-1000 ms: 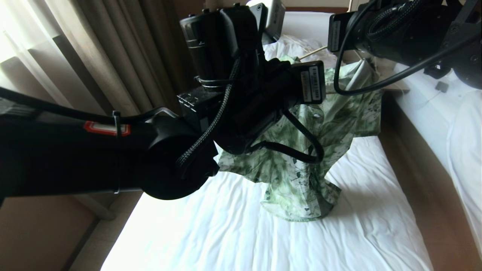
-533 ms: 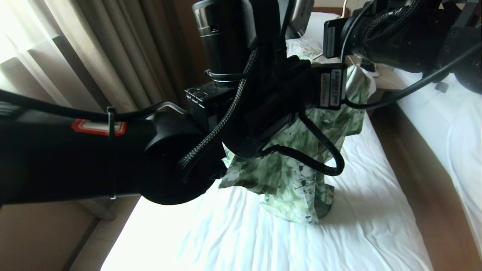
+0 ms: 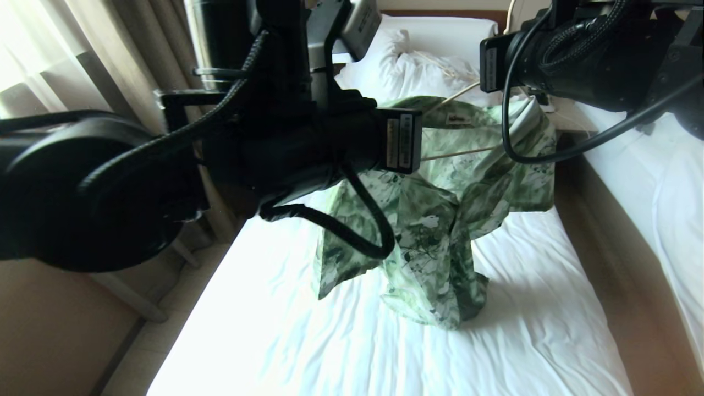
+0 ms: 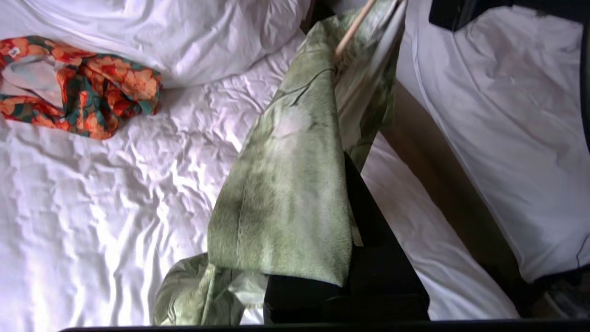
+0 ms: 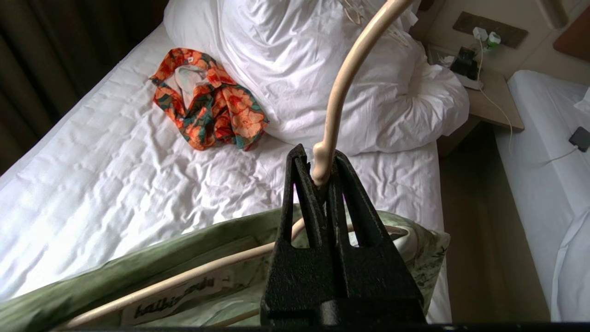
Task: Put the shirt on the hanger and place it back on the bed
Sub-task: Take the clothes hanger out of the clothes
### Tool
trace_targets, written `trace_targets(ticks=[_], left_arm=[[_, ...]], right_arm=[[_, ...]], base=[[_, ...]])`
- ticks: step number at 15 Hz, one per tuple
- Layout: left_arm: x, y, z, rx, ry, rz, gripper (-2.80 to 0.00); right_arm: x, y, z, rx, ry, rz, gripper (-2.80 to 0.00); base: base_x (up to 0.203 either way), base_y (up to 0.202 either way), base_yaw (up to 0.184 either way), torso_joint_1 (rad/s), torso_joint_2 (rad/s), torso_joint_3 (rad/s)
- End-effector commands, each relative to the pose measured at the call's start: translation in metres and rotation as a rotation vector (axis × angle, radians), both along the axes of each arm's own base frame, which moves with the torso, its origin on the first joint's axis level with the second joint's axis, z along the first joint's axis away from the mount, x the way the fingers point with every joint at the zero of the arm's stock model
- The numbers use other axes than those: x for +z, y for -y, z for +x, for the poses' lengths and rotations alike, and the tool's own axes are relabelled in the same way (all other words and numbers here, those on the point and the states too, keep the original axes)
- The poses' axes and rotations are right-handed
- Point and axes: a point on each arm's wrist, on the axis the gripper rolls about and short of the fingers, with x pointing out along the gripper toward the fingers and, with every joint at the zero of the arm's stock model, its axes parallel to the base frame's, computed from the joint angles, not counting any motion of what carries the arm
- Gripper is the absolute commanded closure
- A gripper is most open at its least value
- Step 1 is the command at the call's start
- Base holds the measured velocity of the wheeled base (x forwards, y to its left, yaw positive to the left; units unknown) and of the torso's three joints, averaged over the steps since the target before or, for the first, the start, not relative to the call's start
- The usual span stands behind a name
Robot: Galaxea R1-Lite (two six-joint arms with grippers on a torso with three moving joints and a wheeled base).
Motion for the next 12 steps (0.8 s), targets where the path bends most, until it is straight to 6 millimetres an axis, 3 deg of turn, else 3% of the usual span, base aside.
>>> trace_targets(ticks=[1, 9, 12], left_arm=[[0.008, -0.021, -0.019, -0.005, 0.001, -0.004, 0.0], [0.017, 0.012, 0.007, -0.004, 0.02, 0.013, 0.0], [0.009, 0.028, 0.002, -0.045, 0.01, 0.025, 0.0]], right_arm=[[-0.001, 0.0, 0.001, -0.004, -0.001, -0.002, 0.0], [-0.001, -0.006, -0.003, 0.016, -0.003, -0.004, 0.0], [-0.002, -0.008, -0.004, 0.024, -0.004, -0.004, 0.0]], base=[[0.0, 0.0, 0.0, 0.0, 0.0, 0.0], [0.0, 0.0, 0.0, 0.0, 0.0, 0.0], [0.0, 0.0, 0.0, 0.0, 0.0, 0.0]])
